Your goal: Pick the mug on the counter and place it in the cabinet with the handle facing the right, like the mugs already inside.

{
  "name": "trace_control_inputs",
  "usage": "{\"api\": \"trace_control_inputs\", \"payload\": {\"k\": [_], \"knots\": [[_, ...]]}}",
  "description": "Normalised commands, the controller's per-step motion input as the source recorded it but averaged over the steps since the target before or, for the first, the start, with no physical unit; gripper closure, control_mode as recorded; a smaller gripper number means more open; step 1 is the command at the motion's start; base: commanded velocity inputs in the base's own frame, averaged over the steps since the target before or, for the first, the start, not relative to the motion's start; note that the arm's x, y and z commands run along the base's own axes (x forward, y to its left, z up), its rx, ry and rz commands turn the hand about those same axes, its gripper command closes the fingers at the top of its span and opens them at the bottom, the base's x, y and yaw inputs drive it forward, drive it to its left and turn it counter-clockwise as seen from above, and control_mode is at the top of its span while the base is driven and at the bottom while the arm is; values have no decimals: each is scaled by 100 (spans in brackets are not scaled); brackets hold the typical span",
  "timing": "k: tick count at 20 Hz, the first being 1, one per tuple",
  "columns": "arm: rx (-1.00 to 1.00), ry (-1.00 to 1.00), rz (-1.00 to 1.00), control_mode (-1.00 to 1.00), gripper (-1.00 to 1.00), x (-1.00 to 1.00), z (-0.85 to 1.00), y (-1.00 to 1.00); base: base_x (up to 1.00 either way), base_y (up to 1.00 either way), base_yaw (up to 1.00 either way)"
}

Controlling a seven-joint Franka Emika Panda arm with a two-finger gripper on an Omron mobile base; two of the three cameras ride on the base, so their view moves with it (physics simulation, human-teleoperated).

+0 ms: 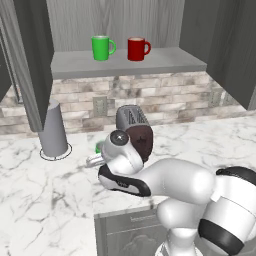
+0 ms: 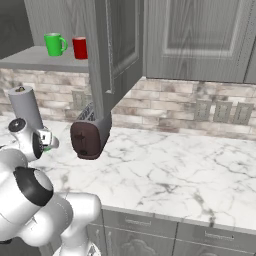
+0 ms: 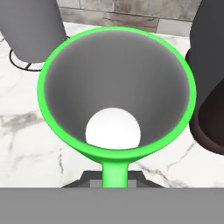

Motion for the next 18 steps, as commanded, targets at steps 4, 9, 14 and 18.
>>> {"api": "trace_control_inputs", "payload": {"k": [4, 9, 14, 18], "knots": [[-8, 2, 21, -100, 100, -4, 28, 0, 0, 0, 0], [-7, 2, 22, -100, 100, -6, 27, 0, 0, 0, 0], [-6, 2, 21, -100, 100, -4, 30, 0, 0, 0, 0], [-8, 3, 20, -100, 100, -2, 30, 0, 0, 0, 0]]}}
